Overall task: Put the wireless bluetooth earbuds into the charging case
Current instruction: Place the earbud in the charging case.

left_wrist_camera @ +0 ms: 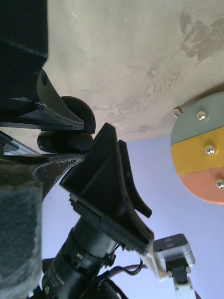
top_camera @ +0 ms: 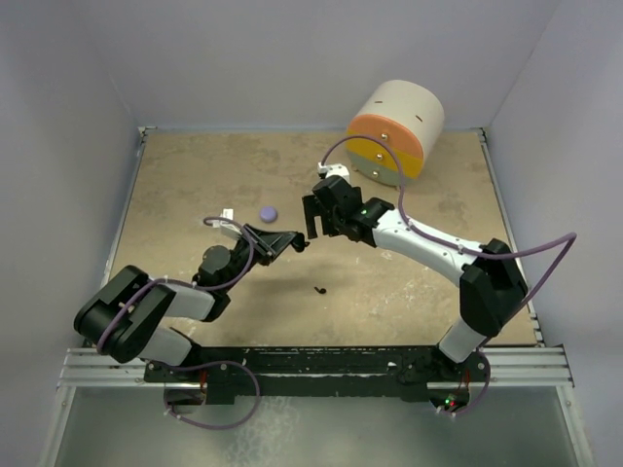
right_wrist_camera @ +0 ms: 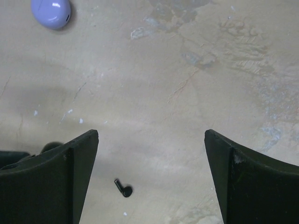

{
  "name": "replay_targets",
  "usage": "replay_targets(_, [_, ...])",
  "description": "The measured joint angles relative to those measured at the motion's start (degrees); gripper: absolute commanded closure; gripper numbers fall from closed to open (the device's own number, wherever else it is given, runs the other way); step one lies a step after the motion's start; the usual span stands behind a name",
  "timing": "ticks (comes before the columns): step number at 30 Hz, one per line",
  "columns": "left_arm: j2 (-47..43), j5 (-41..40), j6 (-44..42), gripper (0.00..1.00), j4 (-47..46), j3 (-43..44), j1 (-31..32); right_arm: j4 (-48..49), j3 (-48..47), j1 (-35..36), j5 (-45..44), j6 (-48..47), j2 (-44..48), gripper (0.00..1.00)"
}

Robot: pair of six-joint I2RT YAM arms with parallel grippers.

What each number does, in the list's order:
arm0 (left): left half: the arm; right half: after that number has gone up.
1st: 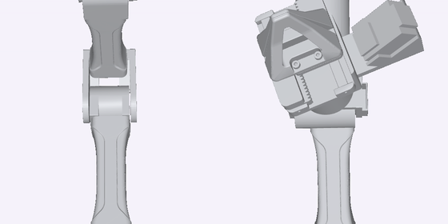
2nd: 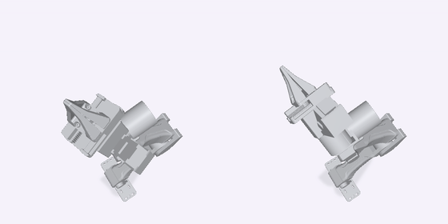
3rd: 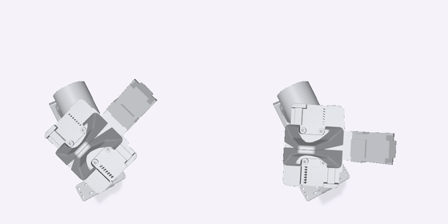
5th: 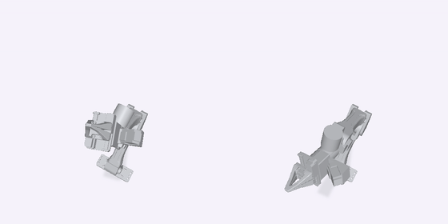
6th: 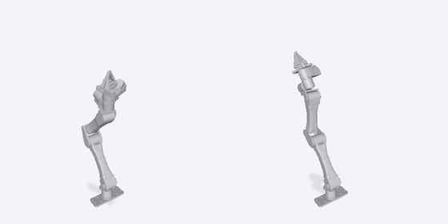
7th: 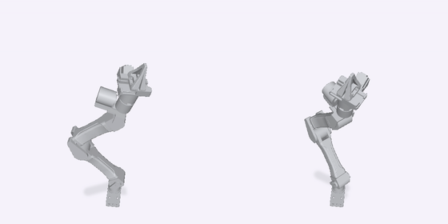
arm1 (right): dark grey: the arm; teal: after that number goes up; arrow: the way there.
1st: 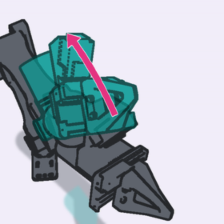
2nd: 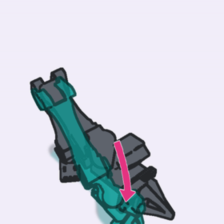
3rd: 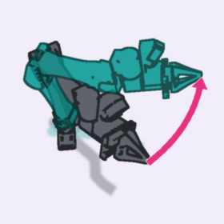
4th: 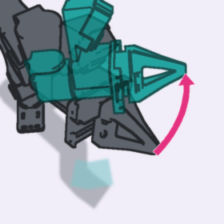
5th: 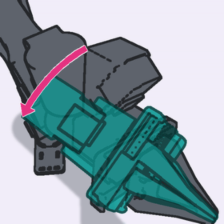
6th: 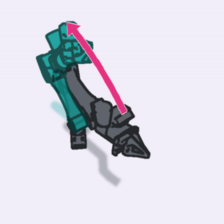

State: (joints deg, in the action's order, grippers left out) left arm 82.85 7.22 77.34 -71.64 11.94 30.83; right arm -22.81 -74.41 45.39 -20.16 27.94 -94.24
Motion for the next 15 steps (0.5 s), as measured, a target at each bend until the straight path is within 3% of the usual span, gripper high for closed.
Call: replay_targets(15, [-3.91, 1.7, -1.97, 1.0, 9.99, 4.13, 0.0, 10.01, 3.43, -0.83, 0.2, -2.32, -1.31, 0.02])
